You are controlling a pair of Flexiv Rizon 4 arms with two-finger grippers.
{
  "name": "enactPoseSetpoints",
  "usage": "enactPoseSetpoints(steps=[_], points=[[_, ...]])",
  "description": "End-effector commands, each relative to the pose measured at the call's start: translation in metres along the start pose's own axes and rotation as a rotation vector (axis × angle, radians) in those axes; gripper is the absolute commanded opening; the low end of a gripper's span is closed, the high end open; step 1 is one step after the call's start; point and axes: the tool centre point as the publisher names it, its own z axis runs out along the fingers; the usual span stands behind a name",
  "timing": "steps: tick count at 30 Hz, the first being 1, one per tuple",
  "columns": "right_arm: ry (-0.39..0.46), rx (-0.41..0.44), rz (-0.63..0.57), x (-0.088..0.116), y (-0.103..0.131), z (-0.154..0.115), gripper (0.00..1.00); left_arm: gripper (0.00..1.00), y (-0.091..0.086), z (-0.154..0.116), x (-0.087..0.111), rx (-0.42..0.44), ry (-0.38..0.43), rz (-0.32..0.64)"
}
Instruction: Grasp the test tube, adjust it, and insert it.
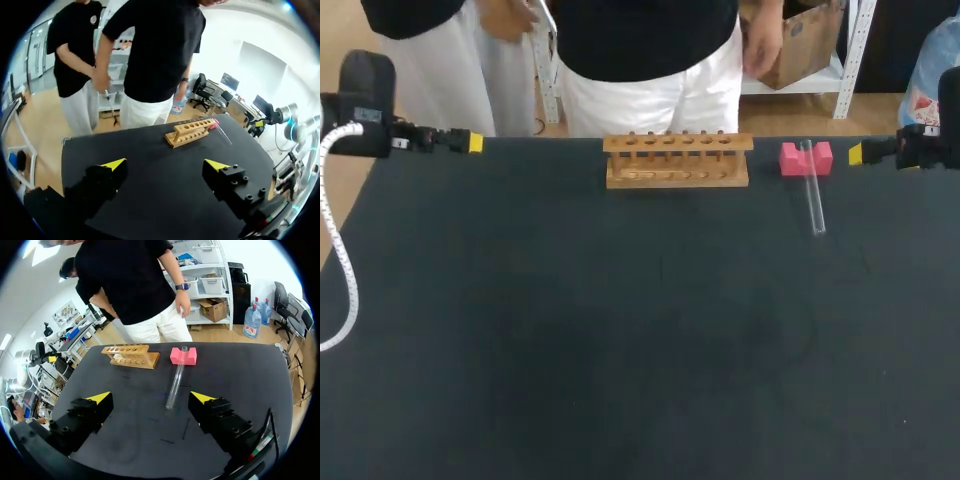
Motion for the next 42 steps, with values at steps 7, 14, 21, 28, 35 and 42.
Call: enactPoseSetpoints(steps=[7,14,21,28,35,42], points=[[0.000,0.000,0.000,0.000,0.000,0.000,1.00,1.00,0.012,0.016,-0.021,0.343,-0.128,0.239],[0.000,0.000,0.000,0.000,0.000,0.000,1.00,1.00,0.012,0.035,-0.015,0.524,-0.188,0.294],[0.000,0.000,0.000,0.000,0.000,0.000,1.00,1.00,0.011,0.057,-0.008,0.549,-0.243,0.329],[0.000,0.000,0.000,0.000,0.000,0.000,1.00,1.00,0.001,0.078,-0.008,0.497,-0.234,0.363],[0.000,0.000,0.000,0.000,0.000,0.000,1.00,1.00,-0.006,0.098,-0.009,0.480,-0.209,0.373],[0.000,0.000,0.000,0.000,0.000,0.000,1.00,1.00,-0.015,0.110,-0.005,0.484,-0.195,0.389]])
